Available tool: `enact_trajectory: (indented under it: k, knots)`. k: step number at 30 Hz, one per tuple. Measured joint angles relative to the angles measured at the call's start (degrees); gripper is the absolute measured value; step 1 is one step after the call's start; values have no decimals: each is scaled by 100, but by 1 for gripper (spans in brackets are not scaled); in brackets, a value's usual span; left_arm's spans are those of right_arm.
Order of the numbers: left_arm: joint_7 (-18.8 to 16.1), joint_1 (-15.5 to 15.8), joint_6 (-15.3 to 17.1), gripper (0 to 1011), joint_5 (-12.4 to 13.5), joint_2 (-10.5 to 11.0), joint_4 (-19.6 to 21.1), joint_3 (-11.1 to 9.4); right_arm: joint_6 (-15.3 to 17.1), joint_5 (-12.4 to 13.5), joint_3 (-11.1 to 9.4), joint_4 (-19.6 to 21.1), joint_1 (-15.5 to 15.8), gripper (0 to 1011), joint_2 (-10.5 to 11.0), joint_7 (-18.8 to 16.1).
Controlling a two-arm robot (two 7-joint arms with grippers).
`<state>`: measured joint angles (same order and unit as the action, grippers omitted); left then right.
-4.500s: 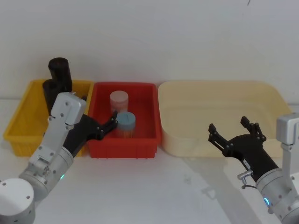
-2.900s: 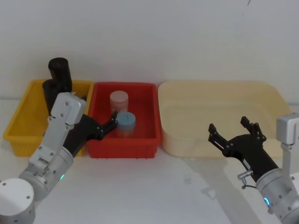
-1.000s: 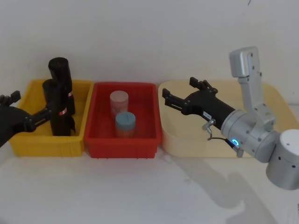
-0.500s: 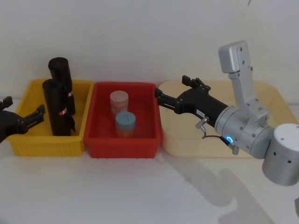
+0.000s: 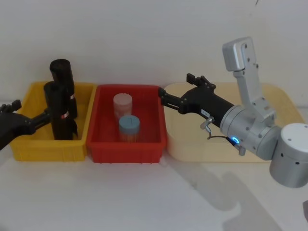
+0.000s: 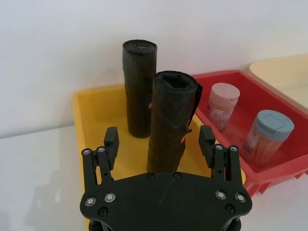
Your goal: Pick up the garbage bag with the one hand and transfer it to the other hand.
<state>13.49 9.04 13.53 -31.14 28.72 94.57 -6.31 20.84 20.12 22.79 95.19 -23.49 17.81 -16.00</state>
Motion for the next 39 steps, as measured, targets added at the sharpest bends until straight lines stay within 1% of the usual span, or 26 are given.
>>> enact_trajectory:
  k: [1,7,10,17,23,25,26,32,39]
  knots:
    - [52,78,-13,1002,-16,-20,-100,-36,0,-5,6,-6,-10,1001,-7,-3]
    - [254,328,-68,1002,-64,-86,-400,-168,-3,-19,28,-52,-47,1001,-37,-32]
    - [390,512,-118,1002,-79,-134,-611,-275,-15,-28,46,-89,-73,1001,-58,-49]
    - [555,820,-202,1002,-72,-201,-940,-449,-45,-39,67,-151,-127,1001,-83,-82]
    - [561,1031,-229,1002,-11,-255,-1147,-562,-67,-35,70,-230,-170,1001,-92,-109]
    - [529,1130,-231,1002,52,-280,-1239,-615,-76,-26,63,-272,-187,1001,-93,-115]
    - [529,1130,-231,1002,52,-280,-1239,-615,-81,-20,60,-284,-191,1001,-92,-117]
    - [438,1378,-231,1002,248,-332,-1469,-753,-129,25,10,-380,-214,1001,-74,-126]
    - [430,1602,-240,1002,410,-387,-1702,-873,-224,68,-63,-446,-216,1002,-18,-124]
